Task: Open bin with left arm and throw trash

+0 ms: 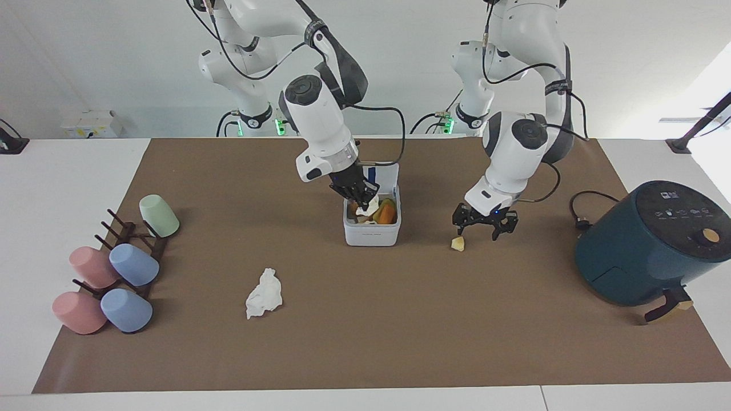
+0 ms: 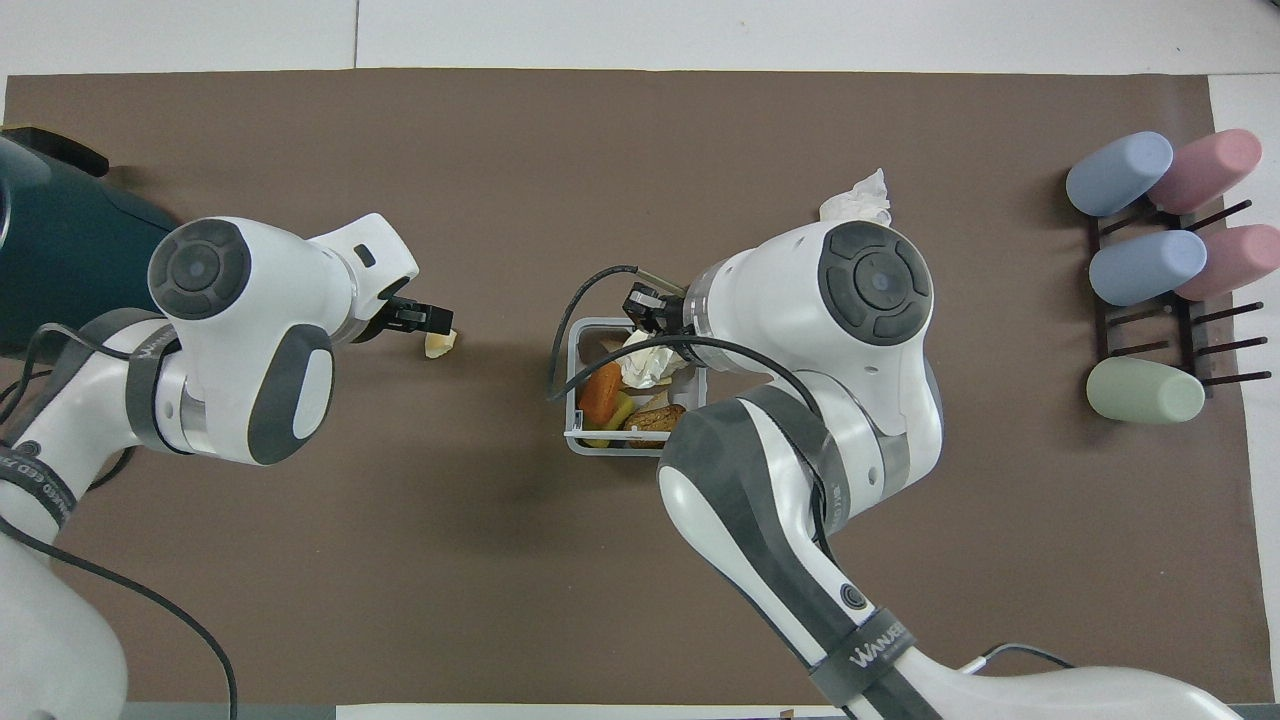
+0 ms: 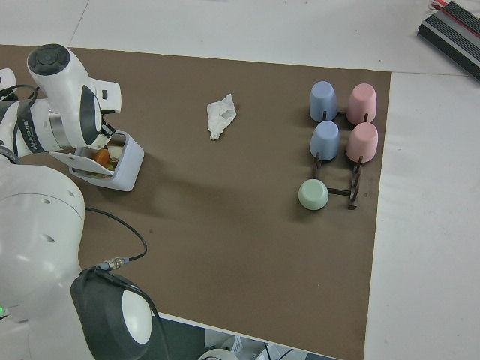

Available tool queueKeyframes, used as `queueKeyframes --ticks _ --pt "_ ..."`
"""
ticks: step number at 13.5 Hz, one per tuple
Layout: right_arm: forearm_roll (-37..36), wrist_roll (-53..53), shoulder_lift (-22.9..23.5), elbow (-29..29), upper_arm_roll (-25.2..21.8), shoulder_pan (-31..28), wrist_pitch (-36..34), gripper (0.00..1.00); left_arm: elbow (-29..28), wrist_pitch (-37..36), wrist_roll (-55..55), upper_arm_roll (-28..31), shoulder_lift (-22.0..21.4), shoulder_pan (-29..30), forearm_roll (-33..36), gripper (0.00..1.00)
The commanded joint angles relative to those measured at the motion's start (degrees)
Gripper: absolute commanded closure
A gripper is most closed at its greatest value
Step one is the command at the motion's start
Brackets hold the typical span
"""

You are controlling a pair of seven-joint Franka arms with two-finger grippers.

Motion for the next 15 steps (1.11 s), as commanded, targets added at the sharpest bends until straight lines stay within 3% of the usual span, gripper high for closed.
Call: queueKeyframes --ticks 1,2,3,6,7,9,13,15 --pt "0.63 0.65 -3.02 -4.42 -0.07 0.06 1.43 0.56 -3.95 7.07 -0.99 0.58 2.53 -2.58 0.41 0.10" --pt "0.72 1.17 -3.37 -4.68 -0.07 1.02 1.26 0.01 -4.04 6.38 -3.69 0.58 2.72 -2.67 0.41 0.60" --pt "0.63 2.48 -3.28 -4.42 -0.16 1.29 1.08 0.00 -3.95 5.94 -7.72 0.58 2.63 -3.11 0.41 1.00" --pt "-0.94 3.47 -2.85 -2.85 -0.51 0.94 -1.54 0.00 -3.60 3.05 -10.66 0.67 1.50 -4.70 0.41 1.00" --pt "-4.00 1.89 -2.15 0.21 -0.69 -0.54 -5.12 0.00 -3.34 2.25 -10.66 0.67 0.88 -4.78 0.41 1.00" --pt "-8.76 -10.61 -1.09 3.92 -0.69 -5.37 -9.89 0.00 -2.47 0.76 -11.01 0.67 -0.96 -4.87 0.41 1.00" --pt "-9.82 -39.19 -0.56 2.09 -0.86 -13.89 -4.83 0.00 4.73 -13.10 -14.78 -0.12 -4.83 -5.22 0.24 1.00" --pt "-9.92 -42.24 2.32 1.91 -0.78 -17.93 -0.08 0.00 8.95 -16.74 -20.03 -2.05 -4.84 -6.36 -1.07 1.00"
